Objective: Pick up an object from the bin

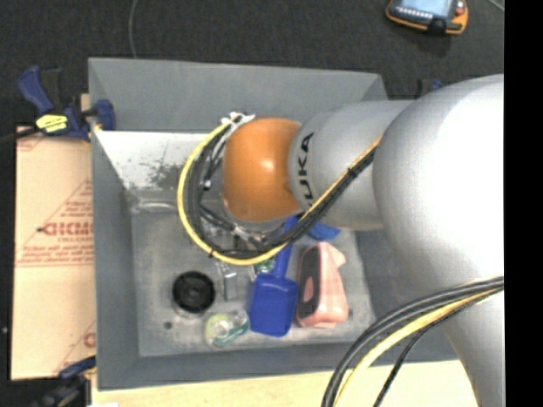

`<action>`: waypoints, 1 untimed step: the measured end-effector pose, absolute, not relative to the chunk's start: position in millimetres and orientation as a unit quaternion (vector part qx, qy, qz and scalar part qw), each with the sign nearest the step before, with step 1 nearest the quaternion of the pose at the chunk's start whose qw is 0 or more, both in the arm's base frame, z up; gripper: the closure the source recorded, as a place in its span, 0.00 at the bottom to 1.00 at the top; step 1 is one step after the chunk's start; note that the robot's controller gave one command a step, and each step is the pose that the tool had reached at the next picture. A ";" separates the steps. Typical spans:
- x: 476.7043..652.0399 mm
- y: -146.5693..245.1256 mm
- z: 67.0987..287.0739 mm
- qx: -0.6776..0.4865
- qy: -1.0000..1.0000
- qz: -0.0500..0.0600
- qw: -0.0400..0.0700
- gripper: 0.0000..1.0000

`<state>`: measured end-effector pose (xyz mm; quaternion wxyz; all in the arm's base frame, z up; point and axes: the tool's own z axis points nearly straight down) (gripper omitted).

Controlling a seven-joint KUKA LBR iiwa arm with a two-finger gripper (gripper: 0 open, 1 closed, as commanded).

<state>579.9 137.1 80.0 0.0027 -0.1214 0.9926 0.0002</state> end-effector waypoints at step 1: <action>618.1 -17.9 72.7 -0.276 0.961 0.001 0.007 0.00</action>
Offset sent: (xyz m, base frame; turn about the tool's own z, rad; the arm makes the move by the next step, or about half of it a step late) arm -0.0557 0.0522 0.0200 -0.3588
